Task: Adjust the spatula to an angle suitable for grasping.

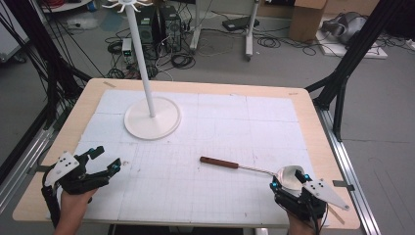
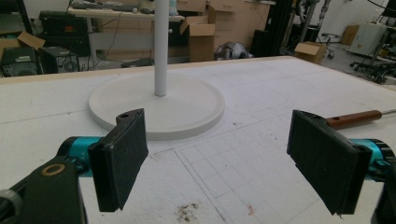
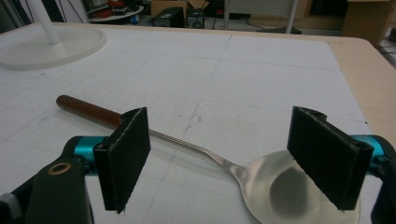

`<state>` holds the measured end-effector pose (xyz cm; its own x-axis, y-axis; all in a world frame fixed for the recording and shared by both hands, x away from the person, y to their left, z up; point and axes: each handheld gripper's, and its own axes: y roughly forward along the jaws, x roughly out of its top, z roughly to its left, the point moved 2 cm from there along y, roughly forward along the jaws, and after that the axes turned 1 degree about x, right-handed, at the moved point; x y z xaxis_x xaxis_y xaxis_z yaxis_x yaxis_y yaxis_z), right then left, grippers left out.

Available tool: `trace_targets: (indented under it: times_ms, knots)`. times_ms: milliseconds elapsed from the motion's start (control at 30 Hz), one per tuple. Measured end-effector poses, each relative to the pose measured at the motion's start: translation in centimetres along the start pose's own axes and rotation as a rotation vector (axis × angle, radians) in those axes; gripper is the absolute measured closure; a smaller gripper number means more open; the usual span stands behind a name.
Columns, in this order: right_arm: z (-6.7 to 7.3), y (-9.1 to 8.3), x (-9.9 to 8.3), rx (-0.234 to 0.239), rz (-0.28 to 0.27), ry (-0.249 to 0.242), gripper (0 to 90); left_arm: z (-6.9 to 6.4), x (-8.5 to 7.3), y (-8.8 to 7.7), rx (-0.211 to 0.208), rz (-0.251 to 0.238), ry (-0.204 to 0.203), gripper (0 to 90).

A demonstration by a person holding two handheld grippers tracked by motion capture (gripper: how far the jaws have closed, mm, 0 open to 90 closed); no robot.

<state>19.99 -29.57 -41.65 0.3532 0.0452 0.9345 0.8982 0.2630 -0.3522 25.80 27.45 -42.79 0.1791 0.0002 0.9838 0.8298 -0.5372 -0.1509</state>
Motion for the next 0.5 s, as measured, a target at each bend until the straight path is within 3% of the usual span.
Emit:
trace_targets:
  times_ms: [367, 500]
  knots:
    - [-0.6, -0.3, -0.2, -0.021, -0.001, 0.029, 20.3, 0.1, -0.2, 0.2, -0.002, 0.012, -0.009, 21.1]
    - [-1.2, -0.6, -0.1, -0.05, 0.004, 0.049, 26.4, 0.1, -0.3, -0.1, -0.023, 0.024, -0.001, 24.7]
